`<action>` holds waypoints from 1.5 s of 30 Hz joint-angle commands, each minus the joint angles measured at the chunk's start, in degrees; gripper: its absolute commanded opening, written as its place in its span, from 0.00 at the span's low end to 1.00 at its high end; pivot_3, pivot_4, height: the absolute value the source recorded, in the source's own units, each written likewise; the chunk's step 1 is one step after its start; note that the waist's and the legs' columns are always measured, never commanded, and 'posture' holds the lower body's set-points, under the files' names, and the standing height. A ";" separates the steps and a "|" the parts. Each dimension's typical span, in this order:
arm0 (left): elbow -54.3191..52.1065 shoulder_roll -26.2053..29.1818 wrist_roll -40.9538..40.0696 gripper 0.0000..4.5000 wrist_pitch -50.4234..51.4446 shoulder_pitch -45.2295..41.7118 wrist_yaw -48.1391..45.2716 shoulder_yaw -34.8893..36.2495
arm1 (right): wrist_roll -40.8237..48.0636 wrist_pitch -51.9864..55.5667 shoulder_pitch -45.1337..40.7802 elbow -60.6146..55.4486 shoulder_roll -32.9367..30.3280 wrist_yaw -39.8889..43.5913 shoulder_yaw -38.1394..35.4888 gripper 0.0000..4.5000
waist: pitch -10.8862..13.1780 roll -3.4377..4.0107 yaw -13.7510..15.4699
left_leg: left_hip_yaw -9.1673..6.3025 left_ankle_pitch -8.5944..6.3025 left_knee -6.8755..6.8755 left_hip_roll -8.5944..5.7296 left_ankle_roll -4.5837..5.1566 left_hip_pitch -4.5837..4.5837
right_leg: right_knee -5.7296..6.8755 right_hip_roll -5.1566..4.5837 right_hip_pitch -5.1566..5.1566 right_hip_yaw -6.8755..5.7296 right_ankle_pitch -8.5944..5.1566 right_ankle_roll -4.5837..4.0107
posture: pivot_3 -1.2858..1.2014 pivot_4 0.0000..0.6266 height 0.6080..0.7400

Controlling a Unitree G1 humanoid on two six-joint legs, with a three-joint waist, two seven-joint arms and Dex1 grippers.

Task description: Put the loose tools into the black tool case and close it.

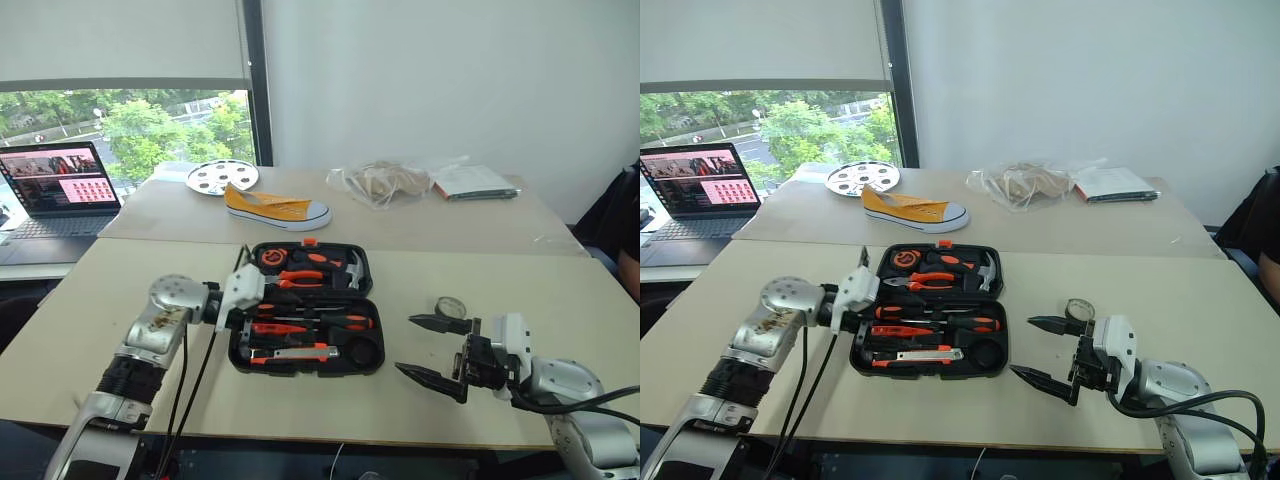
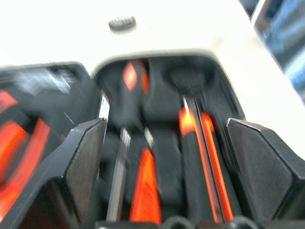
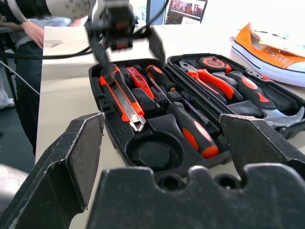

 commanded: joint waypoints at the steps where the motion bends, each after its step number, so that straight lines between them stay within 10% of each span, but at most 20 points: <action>1: -1.85 2.28 -0.38 0.82 -1.28 2.47 0.21 1.80 | 0.52 0.10 -0.34 -0.55 0.01 -0.11 -0.42 1.00 | 0.00 0.00 -0.04 | 0.00 0.00 0.00 0.00 0.00 0.00 | 0.01 0.00 0.00 -0.01 0.00 0.00 | 0.52 0.24 1.00; 11: -3.78 2.70 4.01 0.01 -5.10 9.69 3.15 -1.50 | 0.51 0.19 -0.85 0.03 -0.08 -0.29 -0.48 1.00 | 0.00 0.00 0.47 | 0.03 -0.01 0.01 -0.02 0.01 0.00 | 0.00 -0.04 0.01 -0.04 0.00 0.00 | 0.52 0.24 1.00; 32: -1.05 1.28 15.80 0.01 0.84 11.04 10.58 -11.45 | 0.60 0.93 -0.76 -0.21 -0.31 -1.06 -1.23 1.00 | -0.33 0.42 0.37 | -0.03 -0.20 -0.14 0.00 0.31 0.46 | -0.23 -0.04 0.92 0.01 -0.23 0.38 | 0.52 0.24 1.00; 43: -7.07 -1.18 -2.76 0.01 -3.49 14.69 10.53 4.26 | 2.63 2.31 3.78 -2.19 -1.86 -2.83 -6.89 1.00 | -0.54 0.72 0.33 | -0.06 -0.33 -0.18 0.02 0.53 0.69 | -0.22 -0.17 0.84 0.11 -0.07 0.11 | 0.52 0.24 1.00; 45: -9.69 1.04 -6.19 0.16 -1.60 16.88 9.94 7.93 | 2.80 1.97 6.72 -2.31 -2.50 -2.85 -9.71 1.00 | -0.49 0.63 0.27 | -0.15 -0.13 -0.16 0.03 0.17 0.38 | -0.25 -0.14 0.57 0.06 -0.05 0.08 | 0.52 0.24 1.00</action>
